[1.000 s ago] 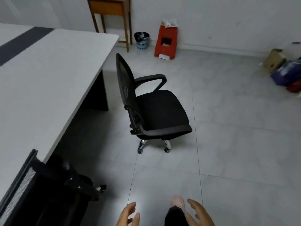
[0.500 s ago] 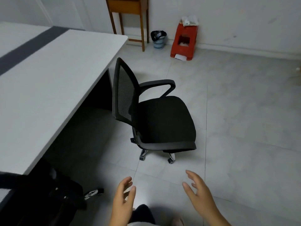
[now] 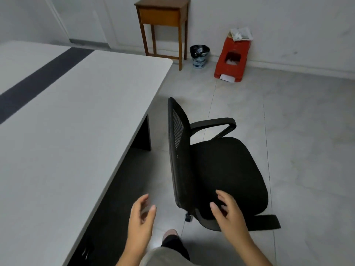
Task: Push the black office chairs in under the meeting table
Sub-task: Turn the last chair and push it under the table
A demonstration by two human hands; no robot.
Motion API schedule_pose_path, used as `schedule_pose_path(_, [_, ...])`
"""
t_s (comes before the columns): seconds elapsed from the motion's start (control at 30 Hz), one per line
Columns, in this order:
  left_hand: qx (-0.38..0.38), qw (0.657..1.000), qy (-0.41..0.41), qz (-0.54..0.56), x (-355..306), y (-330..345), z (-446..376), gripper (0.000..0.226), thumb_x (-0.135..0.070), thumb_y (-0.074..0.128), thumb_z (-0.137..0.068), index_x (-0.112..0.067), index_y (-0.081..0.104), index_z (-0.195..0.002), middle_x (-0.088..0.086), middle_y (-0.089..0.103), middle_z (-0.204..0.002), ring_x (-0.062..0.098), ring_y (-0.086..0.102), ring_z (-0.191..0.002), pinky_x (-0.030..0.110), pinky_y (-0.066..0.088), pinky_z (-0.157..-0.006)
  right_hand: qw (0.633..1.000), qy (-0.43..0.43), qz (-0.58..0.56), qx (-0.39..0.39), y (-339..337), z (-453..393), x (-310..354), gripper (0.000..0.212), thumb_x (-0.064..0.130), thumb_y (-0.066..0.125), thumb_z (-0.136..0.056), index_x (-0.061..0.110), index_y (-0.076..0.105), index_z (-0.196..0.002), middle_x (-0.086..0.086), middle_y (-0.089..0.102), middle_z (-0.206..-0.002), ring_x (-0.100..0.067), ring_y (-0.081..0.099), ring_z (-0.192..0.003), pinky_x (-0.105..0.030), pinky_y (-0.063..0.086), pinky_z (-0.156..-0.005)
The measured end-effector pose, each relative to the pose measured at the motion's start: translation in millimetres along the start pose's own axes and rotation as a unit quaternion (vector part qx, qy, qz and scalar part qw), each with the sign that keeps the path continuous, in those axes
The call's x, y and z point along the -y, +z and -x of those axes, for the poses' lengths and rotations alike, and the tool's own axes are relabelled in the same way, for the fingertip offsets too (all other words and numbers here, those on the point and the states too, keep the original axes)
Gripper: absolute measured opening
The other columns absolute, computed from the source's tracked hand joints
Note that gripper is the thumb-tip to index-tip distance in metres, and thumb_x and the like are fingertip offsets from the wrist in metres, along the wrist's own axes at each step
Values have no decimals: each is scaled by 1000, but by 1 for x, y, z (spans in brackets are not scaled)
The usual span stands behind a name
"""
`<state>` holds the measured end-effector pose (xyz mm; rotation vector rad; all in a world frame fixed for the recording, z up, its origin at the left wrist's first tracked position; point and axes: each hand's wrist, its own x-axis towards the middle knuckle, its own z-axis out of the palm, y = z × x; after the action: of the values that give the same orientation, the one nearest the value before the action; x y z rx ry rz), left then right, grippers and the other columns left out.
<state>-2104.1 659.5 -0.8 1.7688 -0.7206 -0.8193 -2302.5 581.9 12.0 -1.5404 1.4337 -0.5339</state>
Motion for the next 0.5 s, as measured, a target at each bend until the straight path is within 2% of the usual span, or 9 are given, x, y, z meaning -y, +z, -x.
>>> schedule_pose_path(0.07, [3, 1000, 22, 1, -12, -13, -34, 31, -6, 54, -86, -22, 48, -113, 3, 52, -118, 13, 51, -108, 11, 36, -77, 999, -22, 22, 16, 28, -25, 36, 51, 30, 59, -84, 14, 42, -129, 6, 41, -123, -11, 40, -121, -17, 28, -97])
schedule_pose_path(0.13, [4, 999, 33, 3, -17, -20, -60, 32, -3, 55, -85, -24, 49, -109, 6, 54, -118, 5, 53, -104, 9, 37, -77, 997, -26, 62, 39, 56, -45, 62, 70, 48, 57, -77, 16, 34, -134, 3, 38, -131, -13, 33, -127, -15, 24, -98])
schedule_pose_path(0.17, [6, 999, 36, 5, -18, -22, -70, 33, -1, 55, -84, -27, 50, -105, 6, 54, -117, 1, 54, -101, 7, 38, -76, 995, -19, 90, 49, 68, -54, 71, 74, 49, 57, -77, 16, 29, -137, 1, 34, -137, -14, 30, -130, -16, 23, -100])
schedule_pose_path(0.27, [14, 999, 37, 2, -16, -21, -91, 38, 1, 56, -83, -30, 50, -103, 8, 55, -114, 2, 53, -100, 8, 38, -77, 975, -8, 216, 39, 90, -72, 82, 71, 38, 52, -85, 20, 13, -141, 0, 24, -144, -16, 25, -132, -21, 26, -105])
schedule_pose_path(0.37, [24, 999, 40, -28, -21, -16, -105, 34, -3, 56, -84, -22, 47, -111, 1, 54, -111, 6, 51, -100, 12, 38, -80, 964, -28, 264, 25, 86, -78, 76, 65, 24, 48, -88, 19, 12, -142, 0, 26, -141, -16, 28, -130, -20, 28, -105])
schedule_pose_path(0.43, [45, 995, 69, -64, -27, -11, -111, 30, -17, 57, -85, -27, 44, -110, -15, 50, -107, 2, 50, -101, 13, 38, -83, 959, -40, 279, 44, 78, -71, 67, 65, 21, 48, -88, 20, 11, -142, 2, 26, -140, -14, 28, -128, -19, 26, -106])
schedule_pose_path(0.5, [85, 979, 133, -126, -36, -1, -121, 34, -36, 52, -79, -28, 45, -111, -24, 44, -109, -4, 47, -101, 12, 33, -86, 957, -41, 278, 70, 65, -61, 55, 66, 21, 48, -88, 22, 11, -142, 4, 26, -138, -11, 29, -126, -17, 26, -104])
